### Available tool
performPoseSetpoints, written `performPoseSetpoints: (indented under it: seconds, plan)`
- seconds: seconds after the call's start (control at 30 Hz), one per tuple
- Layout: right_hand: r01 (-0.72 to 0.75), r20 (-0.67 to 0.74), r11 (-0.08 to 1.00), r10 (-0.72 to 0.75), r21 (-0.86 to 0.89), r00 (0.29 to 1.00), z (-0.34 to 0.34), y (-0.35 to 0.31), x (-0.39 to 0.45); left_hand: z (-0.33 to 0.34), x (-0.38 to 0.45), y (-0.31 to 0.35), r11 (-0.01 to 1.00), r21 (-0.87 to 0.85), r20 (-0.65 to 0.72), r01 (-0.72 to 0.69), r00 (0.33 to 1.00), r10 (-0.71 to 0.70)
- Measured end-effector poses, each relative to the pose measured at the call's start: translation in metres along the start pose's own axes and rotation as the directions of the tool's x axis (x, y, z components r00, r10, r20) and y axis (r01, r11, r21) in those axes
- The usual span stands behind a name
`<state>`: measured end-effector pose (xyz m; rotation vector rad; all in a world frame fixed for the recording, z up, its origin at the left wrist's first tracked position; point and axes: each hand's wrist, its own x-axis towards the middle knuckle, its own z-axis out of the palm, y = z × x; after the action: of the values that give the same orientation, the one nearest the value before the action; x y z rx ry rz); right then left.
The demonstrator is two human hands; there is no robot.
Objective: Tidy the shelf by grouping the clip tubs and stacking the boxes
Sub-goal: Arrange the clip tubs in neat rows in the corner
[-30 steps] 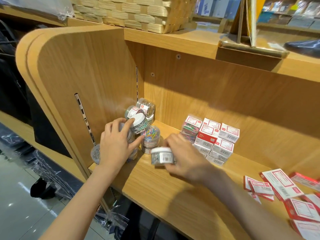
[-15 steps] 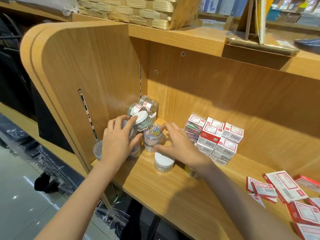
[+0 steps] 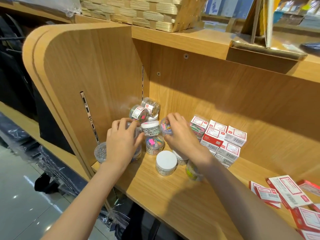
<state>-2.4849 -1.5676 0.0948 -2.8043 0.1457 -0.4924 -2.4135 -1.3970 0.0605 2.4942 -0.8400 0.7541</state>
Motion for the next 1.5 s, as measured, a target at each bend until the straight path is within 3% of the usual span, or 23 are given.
performPoseSetpoints:
  seconds: [0.17, 0.27, 0.37, 0.5, 0.67, 0.83, 0.9, 0.97, 1.03, 1.1, 1.23, 1.33, 1.4, 1.5]
  plan:
    - [0.067, 0.087, 0.976, -0.050, -0.206, 0.995, -0.009, 0.001, 0.012, 0.000, 0.000, -0.001, 0.999, 0.032, 0.005, -0.024, 1.000, 0.024]
    - [0.122, 0.087, 0.898, -0.094, -0.423, 0.992, -0.011, 0.005, 0.019, -0.001, 0.000, 0.000, 0.999, 0.037, 0.005, -0.033, 0.999, 0.032]
    - [0.121, 0.142, 0.847, -0.054, -0.518, 0.988, -0.010, 0.007, 0.023, -0.002, -0.001, 0.000, 0.999, 0.038, 0.003, -0.036, 0.999, 0.036]
    - [0.113, 0.232, 0.817, 0.026, -0.565, 0.972, -0.005, 0.009, 0.018, -0.003, -0.001, 0.000, 0.999, 0.034, 0.014, -0.036, 0.999, 0.035]
    - [0.033, 0.083, 0.897, 0.004, -0.442, 0.997, -0.017, 0.024, 0.007, -0.004, 0.000, -0.001, 0.999, 0.032, 0.044, -0.037, 0.998, 0.035]
    - [0.177, 0.299, 0.851, -0.025, -0.494, 0.954, -0.019, 0.031, -0.007, -0.005, 0.000, -0.002, 0.998, 0.036, 0.049, -0.053, 0.998, 0.051]
    - [0.180, 0.295, 0.834, -0.021, -0.521, 0.955, -0.019, 0.029, -0.008, -0.005, 0.000, -0.002, 0.998, 0.035, 0.051, -0.051, 0.997, 0.049]
    - [0.127, 0.209, 0.875, -0.030, -0.468, 0.977, -0.021, 0.025, -0.011, -0.005, 0.000, -0.003, 0.998, 0.034, 0.049, -0.051, 0.998, 0.049]
    - [0.068, 0.140, 0.956, -0.028, -0.285, 0.990, -0.021, 0.010, -0.014, -0.005, -0.001, -0.003, 0.999, 0.035, 0.060, -0.040, 0.997, 0.038]
    - [0.018, 0.203, 0.990, 0.010, -0.140, 0.979, -0.014, -0.010, -0.017, -0.005, 0.000, -0.003, 0.999, 0.033, 0.074, -0.038, 0.997, 0.035]
    - [-0.015, 0.282, 0.983, 0.067, -0.183, 0.957, 0.018, -0.033, -0.017, -0.008, 0.000, -0.004, 0.998, -0.035, 0.096, -0.051, 0.994, 0.054]
    - [-0.080, 0.231, 0.990, 0.104, -0.114, 0.967, 0.025, -0.030, -0.016, -0.011, -0.002, -0.006, 0.996, -0.084, 0.081, -0.016, 0.996, 0.023]
    - [-0.146, 0.174, 0.986, 0.131, 0.076, 0.976, 0.018, -0.028, -0.018, -0.012, -0.004, -0.008, 0.993, -0.117, 0.077, -0.003, 0.997, 0.013]
    - [-0.139, 0.015, 0.975, 0.139, 0.176, 0.990, -0.004, -0.020, -0.012, -0.011, -0.006, -0.009, 0.973, -0.230, 0.099, 0.012, 0.995, 0.011]
